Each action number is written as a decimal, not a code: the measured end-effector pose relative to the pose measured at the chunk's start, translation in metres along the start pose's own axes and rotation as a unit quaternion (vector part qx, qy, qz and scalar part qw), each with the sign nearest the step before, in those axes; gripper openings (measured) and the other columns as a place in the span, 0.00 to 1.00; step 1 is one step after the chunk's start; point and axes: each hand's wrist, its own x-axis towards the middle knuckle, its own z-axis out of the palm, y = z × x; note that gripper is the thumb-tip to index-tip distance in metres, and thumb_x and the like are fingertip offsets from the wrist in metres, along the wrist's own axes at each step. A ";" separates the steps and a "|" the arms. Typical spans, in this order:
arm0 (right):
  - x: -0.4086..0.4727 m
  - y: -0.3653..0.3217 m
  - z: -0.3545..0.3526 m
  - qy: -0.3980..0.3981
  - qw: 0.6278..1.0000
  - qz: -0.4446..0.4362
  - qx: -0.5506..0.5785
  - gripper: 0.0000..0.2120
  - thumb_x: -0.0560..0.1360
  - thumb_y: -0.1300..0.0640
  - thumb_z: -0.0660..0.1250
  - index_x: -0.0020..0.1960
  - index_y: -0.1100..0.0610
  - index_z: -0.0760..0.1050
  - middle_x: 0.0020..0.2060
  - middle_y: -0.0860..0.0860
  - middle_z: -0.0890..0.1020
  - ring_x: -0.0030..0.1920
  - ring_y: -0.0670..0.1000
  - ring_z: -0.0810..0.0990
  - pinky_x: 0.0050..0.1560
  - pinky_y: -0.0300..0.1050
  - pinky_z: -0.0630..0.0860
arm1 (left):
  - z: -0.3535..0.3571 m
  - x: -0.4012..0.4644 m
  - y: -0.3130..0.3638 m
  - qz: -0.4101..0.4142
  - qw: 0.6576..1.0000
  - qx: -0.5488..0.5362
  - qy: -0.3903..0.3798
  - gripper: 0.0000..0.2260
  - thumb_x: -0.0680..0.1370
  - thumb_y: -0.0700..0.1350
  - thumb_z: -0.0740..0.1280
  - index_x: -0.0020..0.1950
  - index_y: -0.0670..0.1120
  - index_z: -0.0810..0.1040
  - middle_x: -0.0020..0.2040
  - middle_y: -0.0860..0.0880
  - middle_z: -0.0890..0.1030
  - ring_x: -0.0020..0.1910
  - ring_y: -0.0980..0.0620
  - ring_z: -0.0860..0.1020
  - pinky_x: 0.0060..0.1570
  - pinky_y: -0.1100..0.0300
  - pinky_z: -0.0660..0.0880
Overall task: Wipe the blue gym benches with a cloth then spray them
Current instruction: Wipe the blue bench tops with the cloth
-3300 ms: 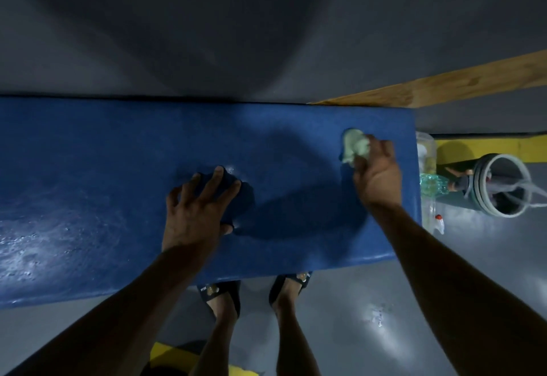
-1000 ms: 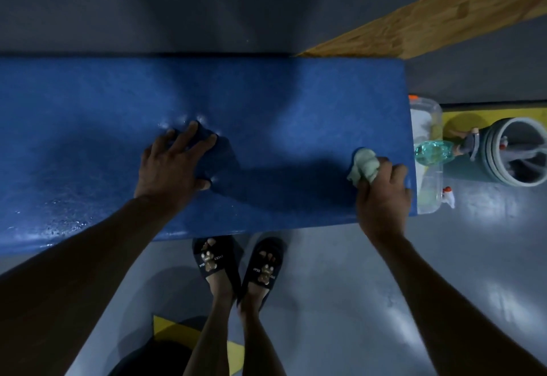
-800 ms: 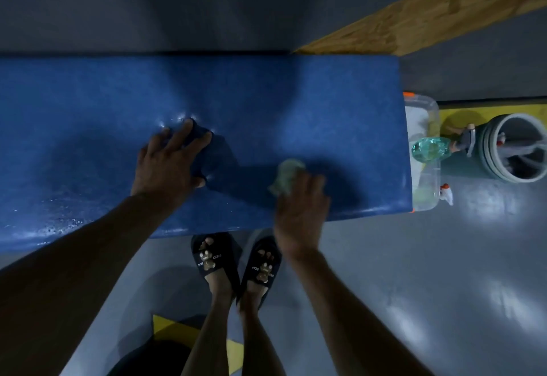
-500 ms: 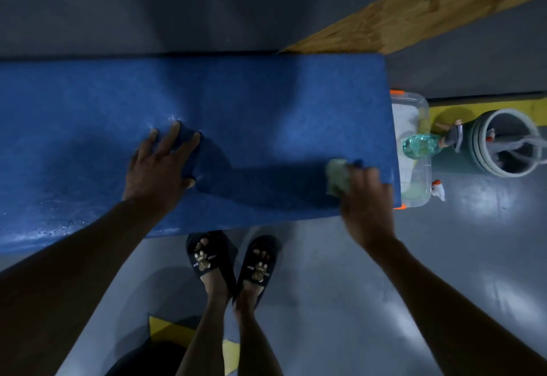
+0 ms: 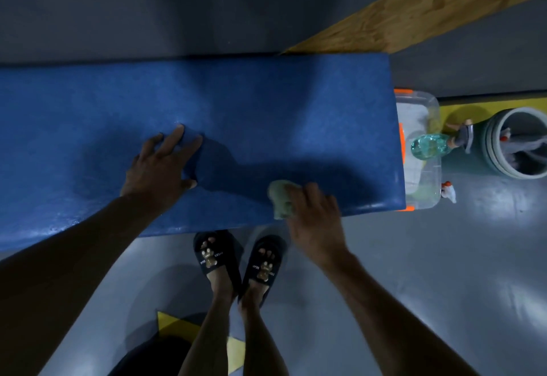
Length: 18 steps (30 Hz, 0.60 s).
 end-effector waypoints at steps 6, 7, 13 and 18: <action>0.001 0.051 -0.017 0.110 0.939 0.323 0.027 0.19 0.69 0.56 0.63 0.59 0.60 0.71 0.50 0.61 0.73 0.51 0.63 0.73 0.45 0.56 0.70 | 0.007 -0.027 -0.004 0.019 0.999 0.015 0.046 0.41 0.67 0.48 0.79 0.76 0.55 0.64 0.78 0.48 0.61 0.70 0.37 0.63 0.58 0.35 0.71; 0.004 0.040 -0.015 0.126 0.932 0.338 0.033 0.18 0.68 0.58 0.65 0.57 0.61 0.72 0.49 0.61 0.73 0.50 0.64 0.73 0.45 0.56 0.70 | 0.012 -0.036 -0.006 0.016 0.999 0.016 0.049 0.39 0.68 0.48 0.78 0.76 0.55 0.65 0.78 0.47 0.62 0.70 0.36 0.63 0.57 0.34 0.72; 0.011 -0.105 0.010 0.053 0.982 0.133 0.124 0.18 0.67 0.57 0.70 0.56 0.54 0.73 0.47 0.53 0.75 0.44 0.56 0.74 0.43 0.49 0.71 | 0.023 -0.048 -0.003 -0.036 0.998 -0.021 0.037 0.32 0.71 0.45 0.76 0.73 0.56 0.69 0.78 0.49 0.61 0.74 0.36 0.60 0.59 0.32 0.72; 0.000 -0.089 0.002 -0.071 0.991 -0.063 0.096 0.18 0.65 0.54 0.63 0.54 0.51 0.70 0.46 0.53 0.75 0.44 0.56 0.74 0.43 0.50 0.71 | 0.022 -0.041 -0.002 -0.047 0.998 -0.033 0.019 0.32 0.71 0.45 0.76 0.72 0.57 0.69 0.78 0.51 0.61 0.73 0.37 0.61 0.59 0.33 0.73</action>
